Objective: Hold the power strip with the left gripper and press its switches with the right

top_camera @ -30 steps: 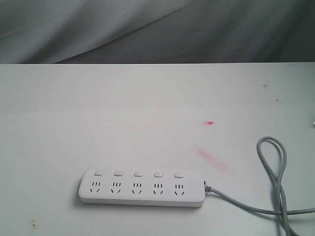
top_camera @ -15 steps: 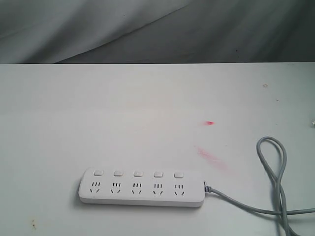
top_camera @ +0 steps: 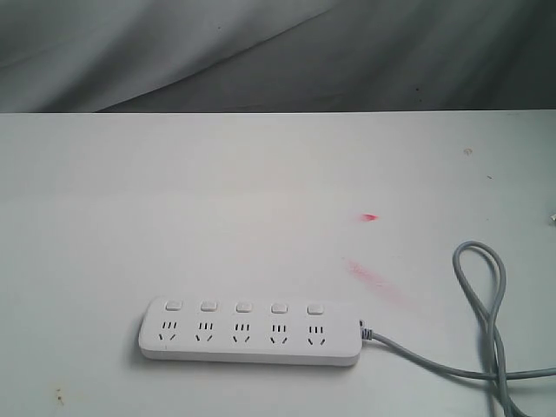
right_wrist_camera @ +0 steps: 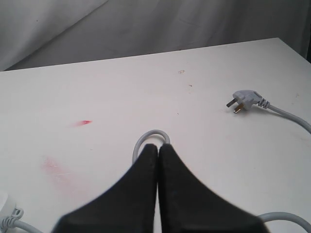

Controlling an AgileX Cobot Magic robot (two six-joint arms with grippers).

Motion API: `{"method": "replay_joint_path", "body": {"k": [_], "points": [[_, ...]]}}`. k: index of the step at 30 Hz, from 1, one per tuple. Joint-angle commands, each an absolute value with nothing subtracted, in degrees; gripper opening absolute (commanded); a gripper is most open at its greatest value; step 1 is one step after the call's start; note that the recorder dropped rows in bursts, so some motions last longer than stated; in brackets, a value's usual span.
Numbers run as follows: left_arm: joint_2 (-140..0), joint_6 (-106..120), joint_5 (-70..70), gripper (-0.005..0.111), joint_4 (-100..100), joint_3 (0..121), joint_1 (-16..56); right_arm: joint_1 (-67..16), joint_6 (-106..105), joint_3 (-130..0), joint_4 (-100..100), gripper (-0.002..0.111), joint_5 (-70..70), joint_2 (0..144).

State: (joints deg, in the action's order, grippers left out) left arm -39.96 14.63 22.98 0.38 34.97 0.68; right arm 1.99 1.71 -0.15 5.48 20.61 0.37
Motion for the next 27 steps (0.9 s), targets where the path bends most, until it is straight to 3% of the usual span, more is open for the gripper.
{"method": "replay_joint_path", "body": {"k": [1,8,16,21,27], "points": [[-53.48,23.77,21.74,0.001,-0.59,45.87,-1.42,2.39,1.92,0.00,5.52,0.000,19.86,0.00],[-71.33,54.03,26.22,0.001,-27.02,56.98,-13.32,2.39,1.92,0.00,5.52,0.000,19.86,0.00],[-81.57,103.79,51.90,0.001,-53.91,60.01,-21.44,2.39,1.92,0.00,5.52,0.000,19.86,0.00],[-82.14,106.71,69.74,0.001,-53.60,60.01,-21.31,2.39,1.92,0.00,5.52,0.000,19.86,0.00],[-82.12,106.46,69.96,0.001,-53.16,59.33,-21.18,2.39,1.92,0.00,5.52,0.000,19.86,0.00]]}}
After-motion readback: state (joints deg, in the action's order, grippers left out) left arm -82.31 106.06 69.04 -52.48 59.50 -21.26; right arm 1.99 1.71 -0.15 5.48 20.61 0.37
